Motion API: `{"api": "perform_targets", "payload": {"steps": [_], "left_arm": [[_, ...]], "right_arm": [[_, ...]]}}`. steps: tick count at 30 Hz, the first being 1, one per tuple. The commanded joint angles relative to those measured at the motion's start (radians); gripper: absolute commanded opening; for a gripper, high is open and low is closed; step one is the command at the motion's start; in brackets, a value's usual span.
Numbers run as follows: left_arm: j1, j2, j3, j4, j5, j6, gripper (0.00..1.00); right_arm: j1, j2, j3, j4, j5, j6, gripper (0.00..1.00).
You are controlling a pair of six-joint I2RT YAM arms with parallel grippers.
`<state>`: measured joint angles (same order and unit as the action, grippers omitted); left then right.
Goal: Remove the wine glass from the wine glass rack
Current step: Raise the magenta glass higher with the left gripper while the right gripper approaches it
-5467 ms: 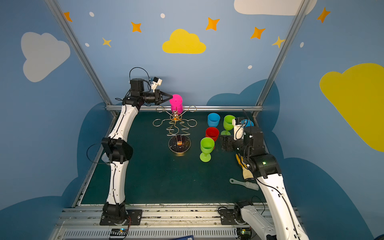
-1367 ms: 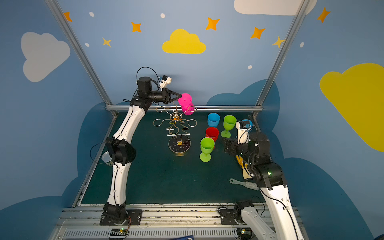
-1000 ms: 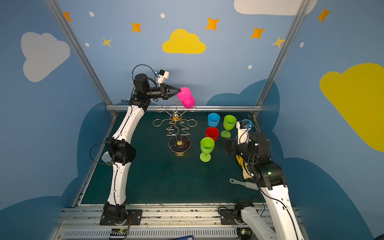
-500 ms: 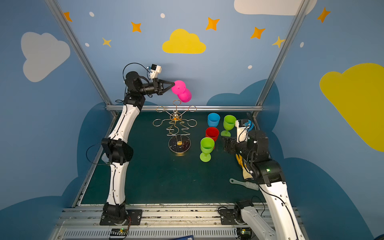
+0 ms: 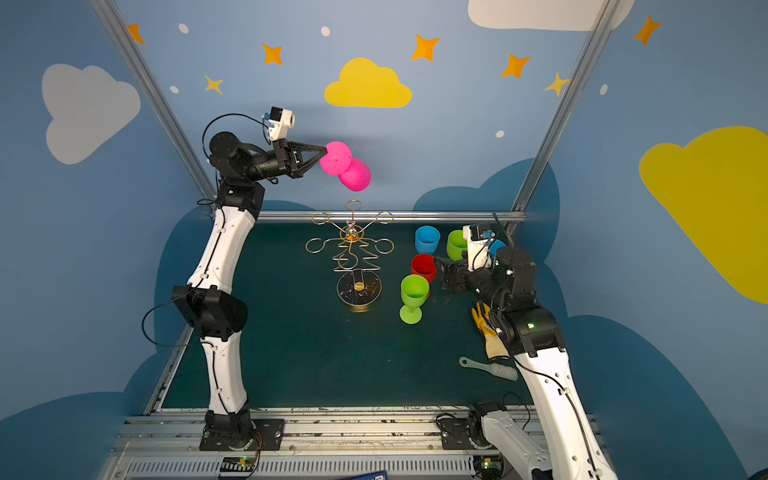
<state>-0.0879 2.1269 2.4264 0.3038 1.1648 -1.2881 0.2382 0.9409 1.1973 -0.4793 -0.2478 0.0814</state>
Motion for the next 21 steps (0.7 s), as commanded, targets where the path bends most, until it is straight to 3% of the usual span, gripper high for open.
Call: {"api": "perform_targets", "payload": {"steps": [1,12,21], "left_arm": [[0.017,-0.076,-0.049,0.063,0.059,-0.047,0.03],[0.024,-0.356,-0.365,0.157,0.086,-0.074,0.03],[0.025,-0.577,-0.630,0.136,0.081,-0.026,0.03]], "right_arm": [[0.013,0.027,0.035,0.127,-0.094,-0.015,0.79],[0.186,0.133,0.129,0.251,-0.119,-0.162,0.79],[0.260,0.157,0.095,0.453,-0.184,-0.255,0.81]]}}
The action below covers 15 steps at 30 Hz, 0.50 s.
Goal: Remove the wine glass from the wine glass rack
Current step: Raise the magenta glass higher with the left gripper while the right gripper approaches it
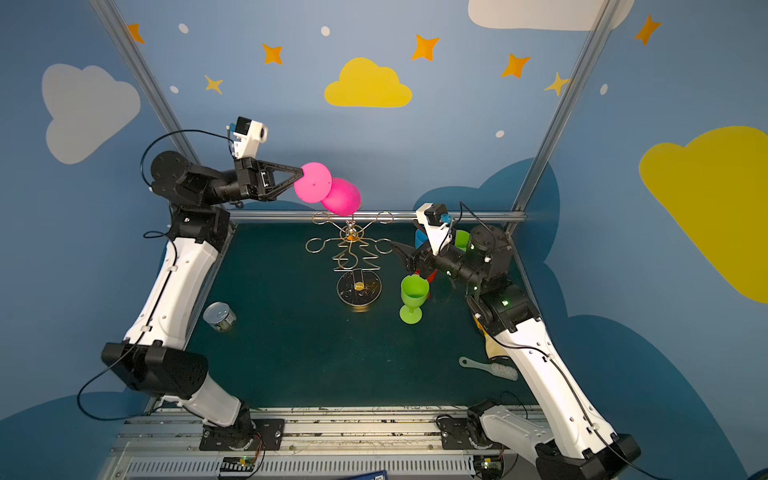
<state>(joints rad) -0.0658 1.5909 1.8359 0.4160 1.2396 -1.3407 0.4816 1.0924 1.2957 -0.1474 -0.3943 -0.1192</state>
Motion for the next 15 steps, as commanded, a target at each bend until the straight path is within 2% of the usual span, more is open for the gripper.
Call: {"api": "perform_targets", "payload": {"steps": [1,5,9,15], "left_arm": [[0.003,-0.062,-0.064,0.024,0.009,0.025,0.03],[0.003,-0.135,-0.147,0.021,0.008,0.035,0.03],[0.003,-0.176,-0.202,0.018,0.008,0.031,0.03],[0.001,-0.217,-0.252,0.013,0.005,0.019,0.03]], "right_arm": [[0.025,0.010,-0.010,0.151,-0.044,-0.064,0.81],[0.053,0.047,-0.017,0.247,-0.117,-0.111,0.83],[0.089,0.108,0.020,0.267,-0.161,-0.162,0.85],[0.106,0.191,0.046,0.352,-0.221,-0.155,0.88]]}}
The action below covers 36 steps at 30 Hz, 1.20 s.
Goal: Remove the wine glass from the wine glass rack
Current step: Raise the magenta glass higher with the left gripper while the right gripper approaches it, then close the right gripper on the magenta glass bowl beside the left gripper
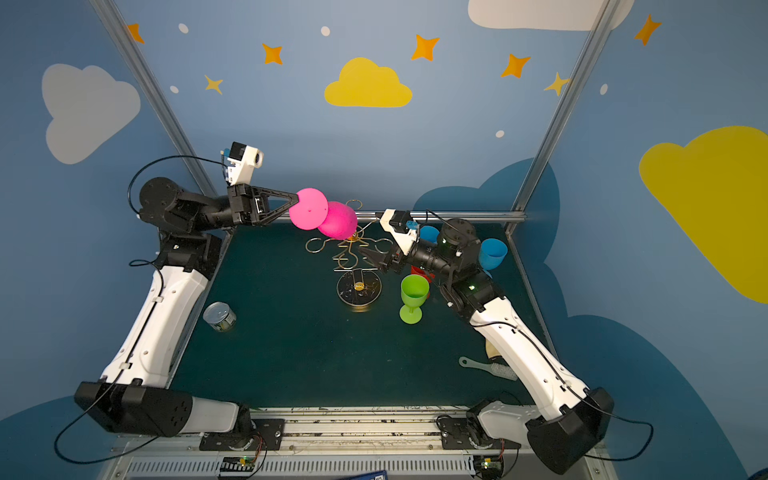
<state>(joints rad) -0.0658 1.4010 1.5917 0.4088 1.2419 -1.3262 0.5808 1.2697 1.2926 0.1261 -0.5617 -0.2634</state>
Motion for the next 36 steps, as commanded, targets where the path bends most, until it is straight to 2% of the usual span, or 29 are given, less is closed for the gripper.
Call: {"api": "perform_targets", "payload": {"steps": [1,10,24,36], "left_arm": [[-0.001,-0.033,-0.018,0.020,0.003,0.005,0.03],[-0.011,-0.058,-0.067,0.018,0.002,0.001,0.03],[-0.064,-0.046,-0.060,0.031,0.006,-0.020,0.03],[-0.080,-0.030,-0.056,0.112,0.004,-0.080,0.03]], "right_arm": [[0.012,0.026,0.057,0.084,-0.067,-0.013,0.89],[0.059,0.098,0.110,0.091,-0.089,-0.036,0.90],[0.100,0.221,0.198,0.081,-0.108,-0.035,0.90],[0.126,0.252,0.199,0.066,-0.055,-0.029,0.90]]}}
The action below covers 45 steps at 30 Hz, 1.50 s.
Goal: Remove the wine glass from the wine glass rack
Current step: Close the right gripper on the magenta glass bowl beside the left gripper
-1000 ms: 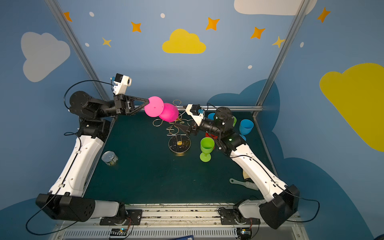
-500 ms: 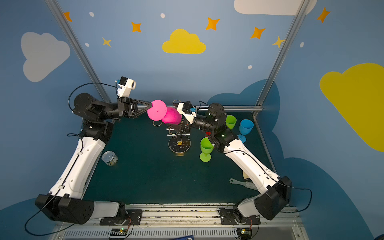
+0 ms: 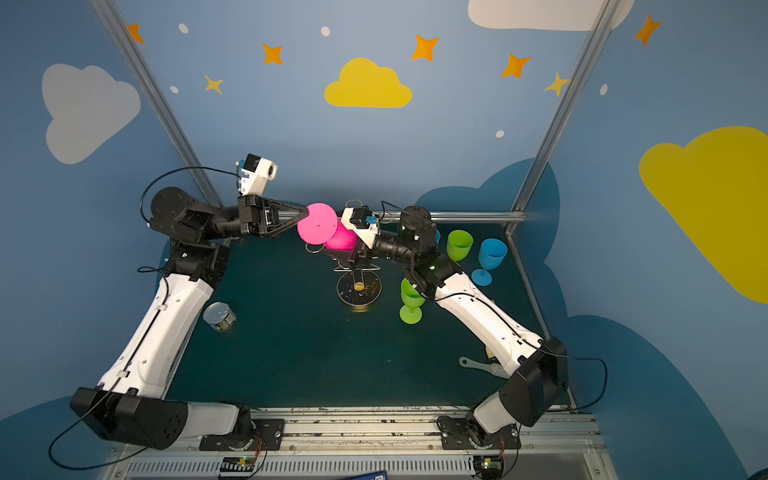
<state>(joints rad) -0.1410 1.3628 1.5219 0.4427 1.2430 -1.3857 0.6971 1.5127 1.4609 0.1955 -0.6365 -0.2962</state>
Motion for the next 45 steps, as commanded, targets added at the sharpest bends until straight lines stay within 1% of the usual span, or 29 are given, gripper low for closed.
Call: {"api": "perform_targets", "payload": {"steps": [1,3,6,8,12,14,16,17,18,21,22,24,26,27,29,31,33,34,36,38,39,42,45], "left_arm": [[-0.005,0.009,0.014,0.080,0.003,-0.022,0.03],[-0.006,0.009,0.015,0.086,0.003,-0.027,0.03],[-0.006,0.010,0.015,0.089,0.003,-0.027,0.03],[-0.006,0.012,0.015,0.087,0.004,-0.024,0.03],[-0.005,0.023,0.015,0.092,0.000,-0.021,0.03],[-0.003,0.031,0.019,0.095,-0.009,-0.021,0.03],[0.001,0.039,0.025,0.103,-0.021,-0.021,0.03],[0.004,0.041,0.027,0.107,-0.026,-0.021,0.06],[0.005,0.045,0.032,0.111,-0.029,-0.019,0.14],[0.007,0.055,0.049,0.100,-0.040,0.007,0.48],[0.010,0.058,0.052,0.095,-0.044,0.025,0.55],[0.014,0.054,0.052,0.065,-0.059,0.085,0.63],[0.018,0.045,0.046,0.002,-0.080,0.205,0.66],[0.018,0.033,0.042,-0.064,-0.103,0.299,0.67],[0.014,0.004,0.027,-0.196,-0.165,0.530,0.67],[0.000,-0.035,-0.006,-0.302,-0.281,0.782,0.67],[-0.026,-0.073,-0.063,-0.324,-0.392,1.002,0.65],[-0.035,-0.090,-0.095,-0.310,-0.443,1.091,0.64],[-0.034,-0.115,-0.188,-0.194,-0.479,1.193,0.61],[-0.051,-0.134,-0.270,-0.116,-0.528,1.335,0.60],[-0.056,-0.137,-0.298,-0.077,-0.538,1.387,0.59],[-0.087,-0.132,-0.329,-0.046,-0.569,1.544,0.56],[-0.129,-0.123,-0.336,-0.019,-0.600,1.661,0.55]], "right_arm": [[0.011,0.010,0.033,-0.009,0.020,0.004,0.90],[0.010,0.011,0.032,-0.010,0.026,0.009,0.88],[0.012,0.008,0.027,-0.010,0.032,0.017,0.82],[0.012,0.004,0.026,-0.015,0.032,0.023,0.75],[0.012,-0.010,0.018,-0.029,0.042,0.041,0.56],[0.013,-0.021,0.010,-0.035,0.054,0.053,0.50],[0.013,-0.036,0.007,-0.055,0.072,0.069,0.43],[0.013,-0.044,0.003,-0.066,0.077,0.074,0.40],[0.013,-0.055,0.000,-0.080,0.089,0.083,0.36],[0.013,-0.087,0.000,-0.149,0.131,0.102,0.29],[0.013,-0.099,0.003,-0.182,0.148,0.110,0.27],[0.013,-0.124,0.007,-0.256,0.183,0.121,0.23],[0.012,-0.156,0.011,-0.340,0.226,0.137,0.21],[0.012,-0.172,0.017,-0.391,0.243,0.144,0.20],[0.012,-0.200,0.029,-0.496,0.275,0.149,0.19],[0.012,-0.227,0.049,-0.605,0.321,0.169,0.19],[0.008,-0.237,0.087,-0.719,0.373,0.193,0.18],[0.007,-0.235,0.111,-0.777,0.392,0.203,0.18],[0.007,-0.227,0.162,-0.892,0.422,0.216,0.16],[0.007,-0.219,0.187,-0.961,0.425,0.225,0.15],[0.007,-0.213,0.199,-0.986,0.428,0.231,0.15],[0.007,-0.181,0.249,-1.061,0.429,0.242,0.14],[0.007,-0.137,0.313,-1.131,0.432,0.246,0.13]]}}
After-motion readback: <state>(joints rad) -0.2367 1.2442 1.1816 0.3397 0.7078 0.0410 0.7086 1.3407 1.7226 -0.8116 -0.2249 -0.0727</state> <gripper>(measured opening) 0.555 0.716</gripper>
